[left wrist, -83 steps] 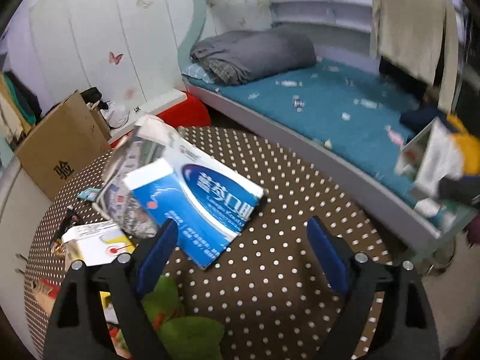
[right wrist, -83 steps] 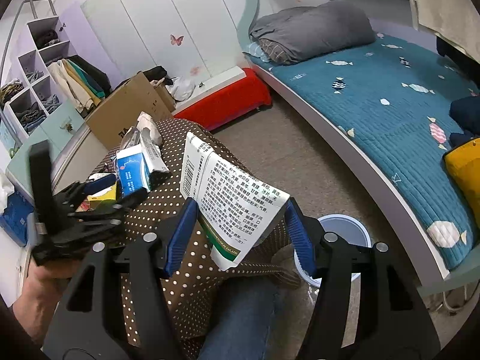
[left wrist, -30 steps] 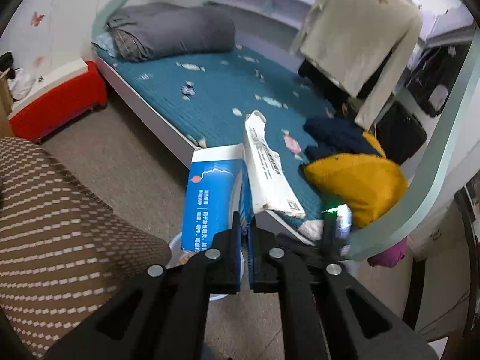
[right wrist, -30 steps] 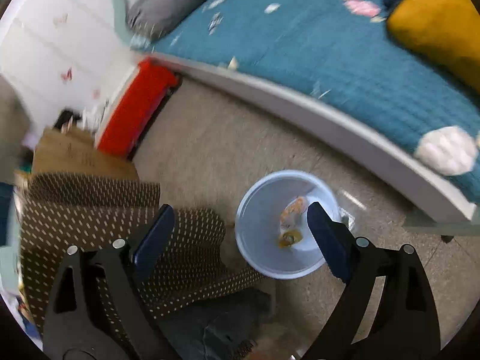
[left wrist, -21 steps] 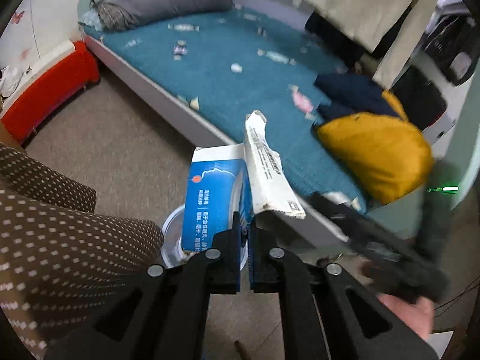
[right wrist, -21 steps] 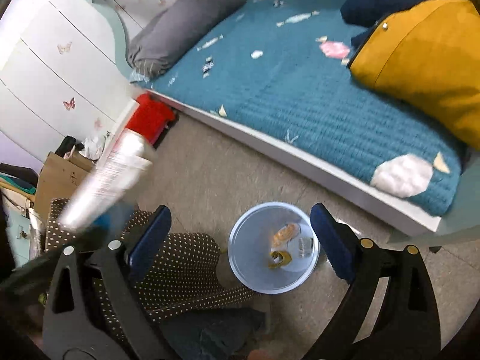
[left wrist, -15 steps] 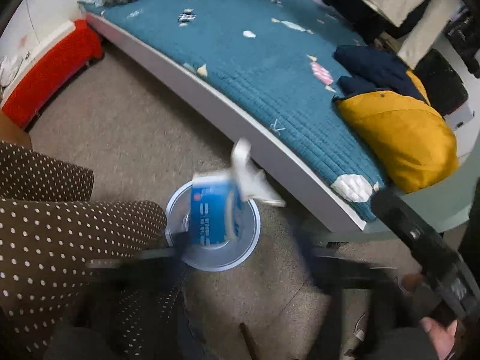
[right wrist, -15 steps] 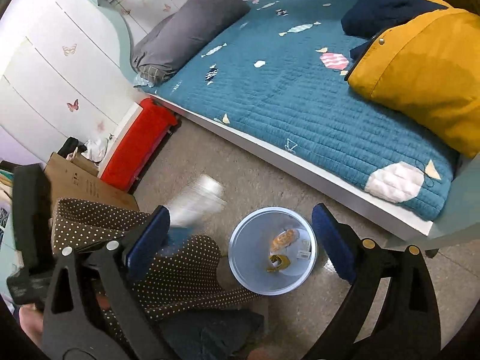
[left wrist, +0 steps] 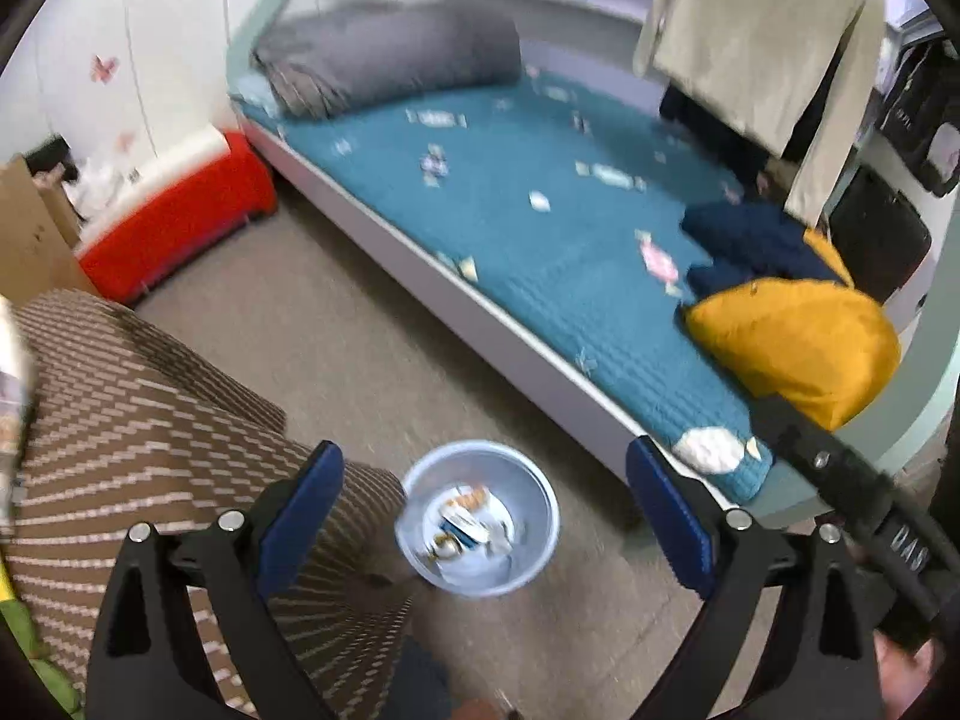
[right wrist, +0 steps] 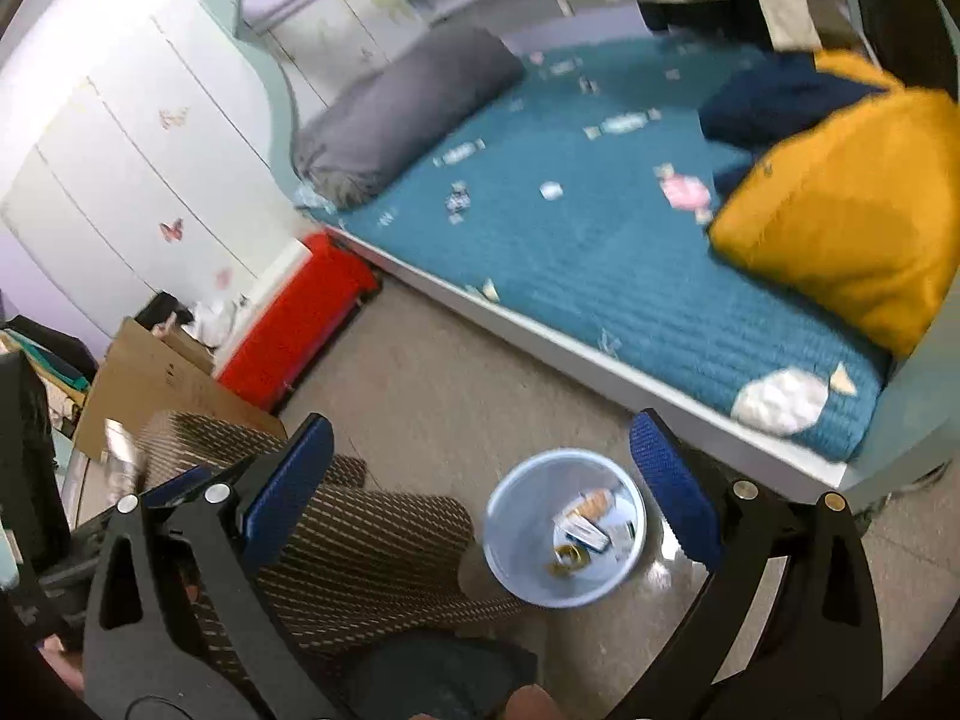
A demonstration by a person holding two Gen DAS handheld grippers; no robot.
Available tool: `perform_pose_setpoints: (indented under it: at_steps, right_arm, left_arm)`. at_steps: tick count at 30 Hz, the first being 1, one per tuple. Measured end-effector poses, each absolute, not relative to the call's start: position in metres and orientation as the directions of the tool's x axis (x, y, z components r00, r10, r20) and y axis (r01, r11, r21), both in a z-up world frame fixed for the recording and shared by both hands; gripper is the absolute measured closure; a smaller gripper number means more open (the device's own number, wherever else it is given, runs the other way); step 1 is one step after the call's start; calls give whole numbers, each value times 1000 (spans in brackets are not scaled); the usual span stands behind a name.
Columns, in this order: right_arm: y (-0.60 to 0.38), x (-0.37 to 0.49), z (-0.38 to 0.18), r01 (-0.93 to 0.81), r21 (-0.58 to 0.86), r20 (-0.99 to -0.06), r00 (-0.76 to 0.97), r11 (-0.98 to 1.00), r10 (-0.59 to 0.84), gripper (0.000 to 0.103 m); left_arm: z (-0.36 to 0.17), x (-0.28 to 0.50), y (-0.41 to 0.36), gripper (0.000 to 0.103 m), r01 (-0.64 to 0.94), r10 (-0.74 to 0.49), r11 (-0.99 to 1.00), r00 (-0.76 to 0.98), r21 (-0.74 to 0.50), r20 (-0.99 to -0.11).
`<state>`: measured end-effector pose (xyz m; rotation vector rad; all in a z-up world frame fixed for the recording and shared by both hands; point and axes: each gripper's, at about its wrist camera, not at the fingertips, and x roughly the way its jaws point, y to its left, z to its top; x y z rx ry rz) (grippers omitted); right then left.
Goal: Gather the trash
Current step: 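Move both grippers back over the table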
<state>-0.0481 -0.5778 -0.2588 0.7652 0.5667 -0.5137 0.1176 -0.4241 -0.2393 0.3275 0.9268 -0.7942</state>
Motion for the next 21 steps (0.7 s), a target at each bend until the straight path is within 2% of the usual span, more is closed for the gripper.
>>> perform_pose_setpoints:
  at_steps: [9,21]
  right_arm:
    - [-533,-48,-177,535,456,-546,799,711,-251,6]
    - [-462,-39,-113,432,372,-492,842,822,-221,6]
  left_arm:
    - [-154,102,-351,8,676,-505,737,541,-10,-673]
    - [-96,96,-257,6,605,-508,796,640,-29,-576]
